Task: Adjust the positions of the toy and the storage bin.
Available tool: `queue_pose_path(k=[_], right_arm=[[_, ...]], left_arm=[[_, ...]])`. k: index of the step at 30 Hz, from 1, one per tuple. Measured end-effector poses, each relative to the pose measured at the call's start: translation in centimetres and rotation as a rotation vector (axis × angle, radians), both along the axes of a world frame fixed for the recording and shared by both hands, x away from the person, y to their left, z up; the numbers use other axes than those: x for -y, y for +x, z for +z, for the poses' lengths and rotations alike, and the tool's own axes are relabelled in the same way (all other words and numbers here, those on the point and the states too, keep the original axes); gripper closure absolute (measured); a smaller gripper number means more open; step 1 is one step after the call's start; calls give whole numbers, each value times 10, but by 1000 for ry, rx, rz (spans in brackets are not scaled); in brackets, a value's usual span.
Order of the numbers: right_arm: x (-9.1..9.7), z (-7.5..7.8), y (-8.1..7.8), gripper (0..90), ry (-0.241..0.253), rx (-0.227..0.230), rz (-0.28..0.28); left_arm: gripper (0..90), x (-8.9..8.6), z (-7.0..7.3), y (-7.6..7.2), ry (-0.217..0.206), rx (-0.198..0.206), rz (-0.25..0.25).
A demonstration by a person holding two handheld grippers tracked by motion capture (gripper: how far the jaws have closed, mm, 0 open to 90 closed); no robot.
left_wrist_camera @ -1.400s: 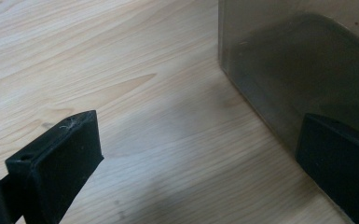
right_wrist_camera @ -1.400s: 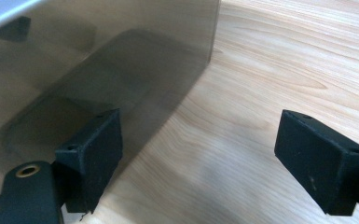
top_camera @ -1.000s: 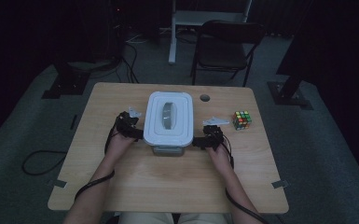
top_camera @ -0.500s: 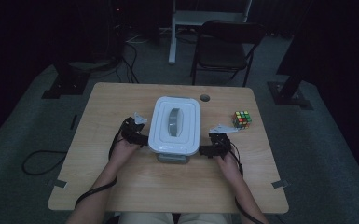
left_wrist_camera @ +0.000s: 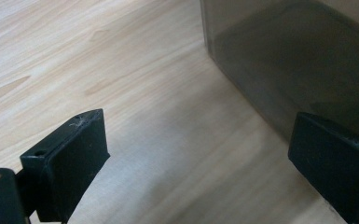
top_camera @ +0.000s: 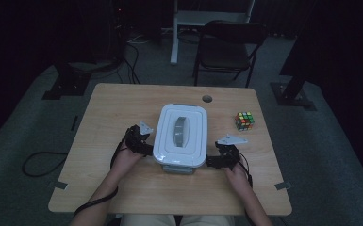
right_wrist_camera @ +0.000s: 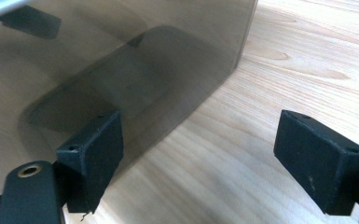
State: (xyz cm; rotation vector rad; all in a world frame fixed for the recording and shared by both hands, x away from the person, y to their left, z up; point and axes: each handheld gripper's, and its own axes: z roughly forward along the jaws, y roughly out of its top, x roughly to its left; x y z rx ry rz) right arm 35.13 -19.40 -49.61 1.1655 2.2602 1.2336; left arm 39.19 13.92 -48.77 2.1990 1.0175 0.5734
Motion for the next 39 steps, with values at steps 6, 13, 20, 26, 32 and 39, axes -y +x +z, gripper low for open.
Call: queue_pose_path(k=[6,13,20,26,32,39], right_arm=[[4,3,-15,152,15,21,17],[6,2,-28,153,42,15,21],[5,-1,-38,153,35,1,52],[5,-1,-45,153,42,1,79],[4,-1,-49,152,56,-9,98],[6,-4,-48,129,86,-16,114]], left_arm=[[52,0,2,-13,-4,15,-15],[59,1,2,-26,-10,11,-26],[59,-3,3,-42,-13,16,-41],[58,-3,0,-50,-1,15,-53],[57,-8,-2,-53,-31,8,-47],[18,-22,-7,-53,-81,26,-29]])
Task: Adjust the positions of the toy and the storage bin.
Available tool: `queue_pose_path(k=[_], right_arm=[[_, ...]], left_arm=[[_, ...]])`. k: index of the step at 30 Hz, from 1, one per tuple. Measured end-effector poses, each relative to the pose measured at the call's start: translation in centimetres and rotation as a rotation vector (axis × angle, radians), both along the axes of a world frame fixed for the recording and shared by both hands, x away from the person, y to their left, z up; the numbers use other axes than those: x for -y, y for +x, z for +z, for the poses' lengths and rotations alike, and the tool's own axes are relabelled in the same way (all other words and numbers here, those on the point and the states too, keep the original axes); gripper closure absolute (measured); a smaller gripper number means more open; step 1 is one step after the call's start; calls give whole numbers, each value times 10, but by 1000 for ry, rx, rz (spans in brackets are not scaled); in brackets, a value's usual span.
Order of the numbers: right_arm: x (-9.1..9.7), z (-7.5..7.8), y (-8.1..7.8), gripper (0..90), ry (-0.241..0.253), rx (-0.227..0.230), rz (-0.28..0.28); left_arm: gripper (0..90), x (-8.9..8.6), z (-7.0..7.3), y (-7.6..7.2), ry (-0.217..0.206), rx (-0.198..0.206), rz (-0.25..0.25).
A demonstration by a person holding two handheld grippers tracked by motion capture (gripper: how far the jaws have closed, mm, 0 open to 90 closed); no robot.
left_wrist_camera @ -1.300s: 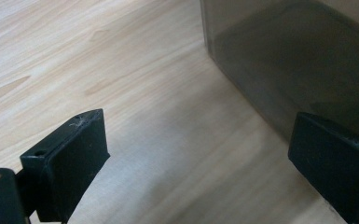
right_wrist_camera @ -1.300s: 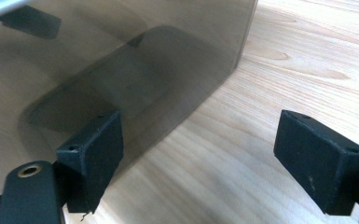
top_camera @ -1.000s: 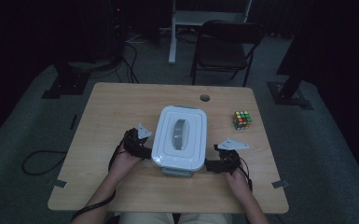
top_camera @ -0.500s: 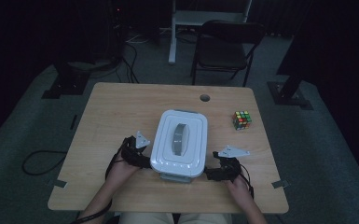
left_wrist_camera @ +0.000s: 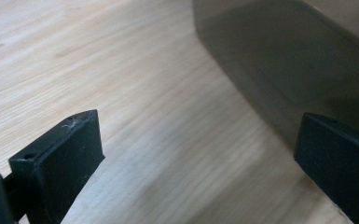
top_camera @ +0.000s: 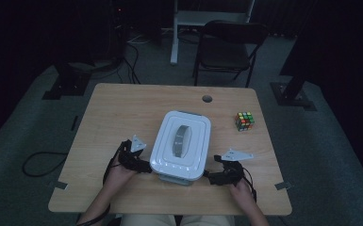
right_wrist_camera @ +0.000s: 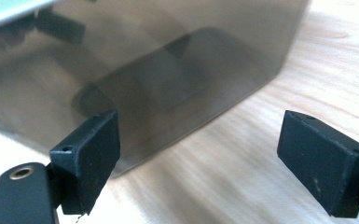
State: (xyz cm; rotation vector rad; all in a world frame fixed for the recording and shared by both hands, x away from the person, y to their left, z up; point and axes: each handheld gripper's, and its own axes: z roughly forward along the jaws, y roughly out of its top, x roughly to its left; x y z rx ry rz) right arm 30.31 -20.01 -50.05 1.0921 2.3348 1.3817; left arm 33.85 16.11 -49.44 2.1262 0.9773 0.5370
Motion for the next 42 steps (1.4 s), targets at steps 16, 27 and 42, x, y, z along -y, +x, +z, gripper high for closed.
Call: queue_pose_path(k=[16,27,42], right_arm=[[73,21,38,118,39,101,-224],[113,17,80,117,24,100,-342],[136,15,132,114,-10,85,-568]], left_arm=[[2,-39,-9,-11,-15,-84,85],[3,-74,-12,-23,-8,-64,143],[3,-114,-24,-41,-26,-123,253]])
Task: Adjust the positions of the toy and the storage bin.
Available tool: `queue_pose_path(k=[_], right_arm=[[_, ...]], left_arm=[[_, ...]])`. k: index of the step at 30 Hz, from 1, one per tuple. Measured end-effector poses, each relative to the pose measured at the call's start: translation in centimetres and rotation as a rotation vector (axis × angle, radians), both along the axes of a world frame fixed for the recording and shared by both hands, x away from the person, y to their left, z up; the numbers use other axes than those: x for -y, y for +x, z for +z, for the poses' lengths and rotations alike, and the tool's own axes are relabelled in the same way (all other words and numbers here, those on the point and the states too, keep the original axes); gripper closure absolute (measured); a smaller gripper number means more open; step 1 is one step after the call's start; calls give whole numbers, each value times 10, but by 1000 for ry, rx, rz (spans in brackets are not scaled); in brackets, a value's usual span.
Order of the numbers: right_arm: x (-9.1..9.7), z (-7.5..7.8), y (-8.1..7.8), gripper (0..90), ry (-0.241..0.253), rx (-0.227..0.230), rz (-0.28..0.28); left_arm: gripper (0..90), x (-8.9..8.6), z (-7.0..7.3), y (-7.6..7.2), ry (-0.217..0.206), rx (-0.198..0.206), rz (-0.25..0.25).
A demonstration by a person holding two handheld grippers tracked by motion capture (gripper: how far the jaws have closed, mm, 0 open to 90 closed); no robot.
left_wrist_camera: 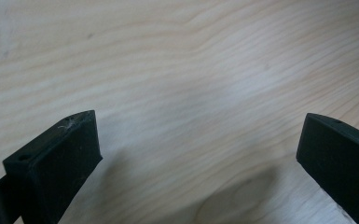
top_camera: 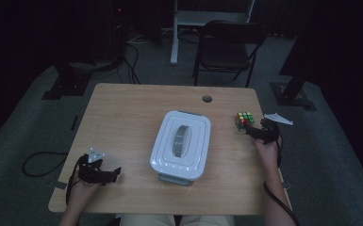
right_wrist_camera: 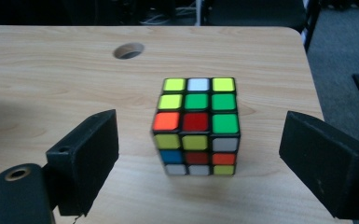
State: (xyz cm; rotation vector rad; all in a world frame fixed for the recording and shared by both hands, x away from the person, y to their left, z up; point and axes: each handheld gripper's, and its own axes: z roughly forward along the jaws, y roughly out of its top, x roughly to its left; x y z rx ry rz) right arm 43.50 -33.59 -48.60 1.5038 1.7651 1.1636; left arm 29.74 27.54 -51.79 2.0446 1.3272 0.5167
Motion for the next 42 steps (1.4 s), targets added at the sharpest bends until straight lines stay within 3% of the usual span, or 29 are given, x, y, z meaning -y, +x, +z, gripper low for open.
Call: queue_pose_path(k=[3,7,10,13,17,25,29,35,42], right_arm=[[1,-5,11,115,13,-32,-8],[0,-10,23,114,17,-66,-26],[-3,-13,30,114,18,-80,-22],[-7,-15,35,114,-8,-94,-16],[-12,-19,40,138,-38,-113,-15],[-13,-23,43,290,-38,-133,7],[-13,-21,43,323,-61,-136,-1],[-14,-17,39,336,-101,-136,-45],[-12,-9,25,336,-81,-119,-28]], left_arm=[[3,-3,-3,0,8,-5,5],[3,-5,-4,1,-3,25,-10],[4,-4,-5,2,-11,2,-37],[6,-2,-6,1,37,-1,-59],[6,1,-6,1,38,-3,-40],[5,4,-6,1,37,-3,-1],[5,5,-6,1,36,-3,1],[6,4,-6,1,35,-2,-2],[5,4,-6,1,35,-2,-2]])
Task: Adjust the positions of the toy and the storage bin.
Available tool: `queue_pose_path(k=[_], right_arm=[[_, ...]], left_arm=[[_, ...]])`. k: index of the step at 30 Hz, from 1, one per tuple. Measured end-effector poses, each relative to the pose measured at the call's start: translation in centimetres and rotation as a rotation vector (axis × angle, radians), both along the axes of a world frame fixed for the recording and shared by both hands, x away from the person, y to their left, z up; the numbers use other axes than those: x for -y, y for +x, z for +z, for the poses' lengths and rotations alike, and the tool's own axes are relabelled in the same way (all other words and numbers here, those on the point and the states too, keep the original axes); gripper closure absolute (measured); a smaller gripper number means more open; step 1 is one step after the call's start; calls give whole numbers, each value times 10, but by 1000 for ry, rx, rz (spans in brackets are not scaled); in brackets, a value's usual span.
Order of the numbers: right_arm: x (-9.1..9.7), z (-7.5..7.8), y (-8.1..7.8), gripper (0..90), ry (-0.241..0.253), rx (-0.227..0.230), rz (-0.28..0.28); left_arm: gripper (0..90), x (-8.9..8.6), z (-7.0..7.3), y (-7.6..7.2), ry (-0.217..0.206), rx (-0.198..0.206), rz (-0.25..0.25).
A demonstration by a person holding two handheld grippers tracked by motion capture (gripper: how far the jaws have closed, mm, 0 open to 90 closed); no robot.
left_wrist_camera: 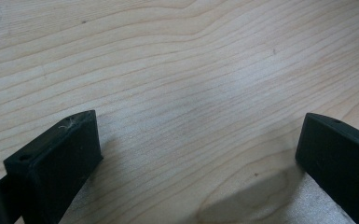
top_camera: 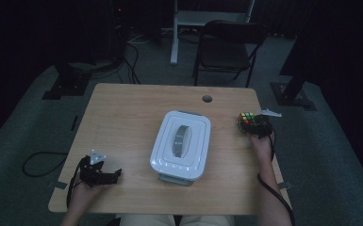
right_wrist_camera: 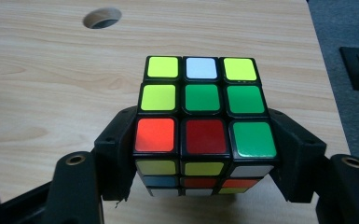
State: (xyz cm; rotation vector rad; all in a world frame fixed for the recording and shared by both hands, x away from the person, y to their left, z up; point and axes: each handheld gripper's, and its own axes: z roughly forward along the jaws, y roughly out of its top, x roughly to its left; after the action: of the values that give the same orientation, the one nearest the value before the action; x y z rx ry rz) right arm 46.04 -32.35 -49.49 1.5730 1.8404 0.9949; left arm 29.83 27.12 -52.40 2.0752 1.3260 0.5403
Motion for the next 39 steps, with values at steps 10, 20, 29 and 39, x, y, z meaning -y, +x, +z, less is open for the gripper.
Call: queue_pose_path(k=[10,20,29,39], right_arm=[[-3,22,-44,336,-31,34,71],[-4,24,-92,336,-74,45,116],[1,19,-130,336,-103,45,114],[6,11,-161,336,-130,37,75]], left_arm=[[5,0,0,0,0,0,-2],[5,0,0,0,0,0,-3],[6,0,0,0,0,0,-4],[6,0,0,0,0,0,-3]])
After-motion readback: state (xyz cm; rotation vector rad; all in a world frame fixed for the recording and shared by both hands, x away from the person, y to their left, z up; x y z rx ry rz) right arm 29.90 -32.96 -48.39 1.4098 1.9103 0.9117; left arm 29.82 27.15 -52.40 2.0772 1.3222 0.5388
